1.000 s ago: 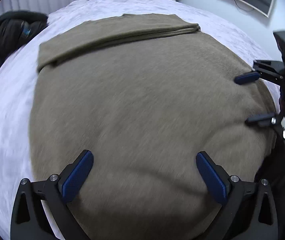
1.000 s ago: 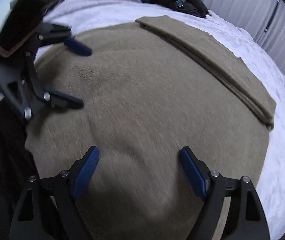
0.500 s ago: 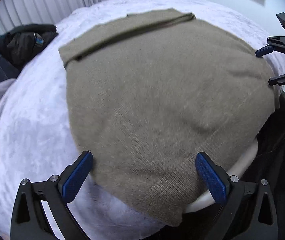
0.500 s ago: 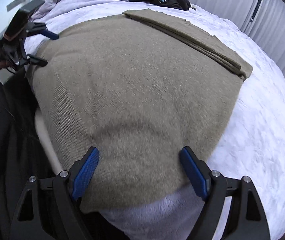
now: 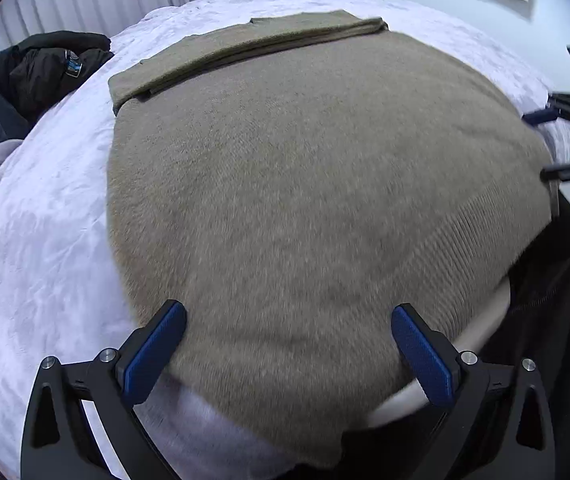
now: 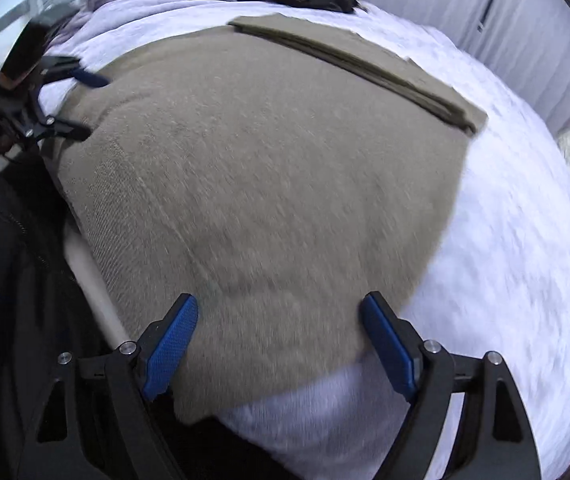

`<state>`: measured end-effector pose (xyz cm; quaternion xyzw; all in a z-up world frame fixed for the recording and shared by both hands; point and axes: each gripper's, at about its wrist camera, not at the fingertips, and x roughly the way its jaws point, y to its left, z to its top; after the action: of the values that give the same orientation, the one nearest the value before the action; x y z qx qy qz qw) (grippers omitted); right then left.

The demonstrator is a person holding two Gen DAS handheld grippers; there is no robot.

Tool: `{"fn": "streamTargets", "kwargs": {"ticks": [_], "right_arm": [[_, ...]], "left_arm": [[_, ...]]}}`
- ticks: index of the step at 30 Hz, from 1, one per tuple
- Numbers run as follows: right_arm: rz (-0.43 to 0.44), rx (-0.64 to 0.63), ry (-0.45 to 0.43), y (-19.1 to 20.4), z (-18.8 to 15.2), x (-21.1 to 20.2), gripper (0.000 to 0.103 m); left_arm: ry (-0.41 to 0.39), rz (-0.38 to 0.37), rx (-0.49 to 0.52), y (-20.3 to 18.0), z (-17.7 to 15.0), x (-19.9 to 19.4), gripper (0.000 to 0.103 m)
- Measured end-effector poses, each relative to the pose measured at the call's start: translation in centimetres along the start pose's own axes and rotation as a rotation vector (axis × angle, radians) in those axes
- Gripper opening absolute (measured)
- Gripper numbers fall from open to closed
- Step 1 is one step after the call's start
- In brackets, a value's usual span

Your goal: Fold small clothes

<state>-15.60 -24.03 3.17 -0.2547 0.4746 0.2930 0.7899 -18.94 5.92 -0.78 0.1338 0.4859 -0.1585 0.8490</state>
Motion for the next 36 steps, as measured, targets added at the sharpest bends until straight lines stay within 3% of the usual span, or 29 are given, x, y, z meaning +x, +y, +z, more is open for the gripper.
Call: {"fn": "streamTargets", "kwargs": {"ticks": [3, 6, 8, 10, 11, 12, 13, 15, 18, 20, 23, 26, 27, 29, 31, 33, 36], "right_arm": [[0.007, 0.04, 0.012, -0.8, 0.7, -1.5, 0.087], [0.032, 0.089, -0.112, -1.8, 2.9, -3.1, 0.087], [0.026, 0.154, -0.151, -2.2, 4.0, -2.7, 0.088], [0.016, 0.222, -0.093, -2.2, 5.4, -0.2, 0.089], [0.014, 0.254, -0.032, -2.1, 5.5, 1.5, 0.088], [0.001, 0.266, 0.001, -1.8, 5.2, 2.5, 0.089], [-0.02, 0.257, -0.026, -1.5, 4.7, 2.4, 0.089], [-0.032, 0.241, -0.054, -0.8, 3.2, 1.3, 0.09], [-0.011, 0.218, -0.011, -0.5, 1.8, -0.1, 0.09], [0.022, 0.229, 0.003, -1.1, 2.7, -1.3, 0.091], [0.036, 0.268, -0.09, -2.6, 6.2, -3.0, 0.091], [0.01, 0.355, -0.127, -4.9, 10.8, -1.7, 0.096], [-0.009, 0.389, -0.125, -6.0, 12.8, -0.4, 0.097], [-0.056, 0.461, -0.089, -7.4, 16.0, 2.5, 0.097], [-0.103, 0.543, -0.062, -8.8, 18.0, 4.6, 0.097], [-0.113, 0.605, -0.093, -10.0, 20.1, 5.6, 0.097], [-0.136, 0.651, -0.094, -11.2, 21.7, 7.8, 0.097]], "left_arm": [[-0.046, -0.007, 0.002, -0.2, 1.7, -1.9, 0.103], [-0.131, -0.027, -0.064, -0.4, 4.3, -2.5, 0.103], [-0.096, -0.023, -0.128, -0.3, 5.9, -0.4, 0.103], [0.016, 0.005, -0.182, -0.1, 5.9, 2.9, 0.103], [0.004, 0.003, -0.208, 0.0, 5.4, 3.2, 0.103], [-0.027, 0.005, -0.222, -0.1, 4.7, 2.6, 0.103], [-0.031, 0.004, -0.223, -0.4, 3.9, 1.9, 0.103], [-0.018, 0.002, -0.208, -0.8, 1.9, 0.6, 0.103], [0.009, 0.021, -0.21, -0.6, 1.6, -0.9, 0.103], [-0.052, 0.033, -0.246, 1.1, 4.3, -1.8, 0.103], [-0.122, 0.039, -0.334, 3.4, 8.8, -1.8, 0.103], [-0.085, 0.06, -0.458, 6.1, 13.4, 1.2, 0.103], [-0.055, 0.079, -0.49, 6.9, 16.3, 2.8, 0.103], [-0.019, 0.091, -0.527, 8.2, 18.6, 4.9, 0.103], [-0.031, 0.103, -0.553, 8.8, 20.0, 6.1, 0.103], [-0.053, 0.089, -0.569, 9.6, 21.0, 7.3, 0.103], [0.021, 0.147, -0.596, 10.8, 21.9, 10.9, 0.103]]}}
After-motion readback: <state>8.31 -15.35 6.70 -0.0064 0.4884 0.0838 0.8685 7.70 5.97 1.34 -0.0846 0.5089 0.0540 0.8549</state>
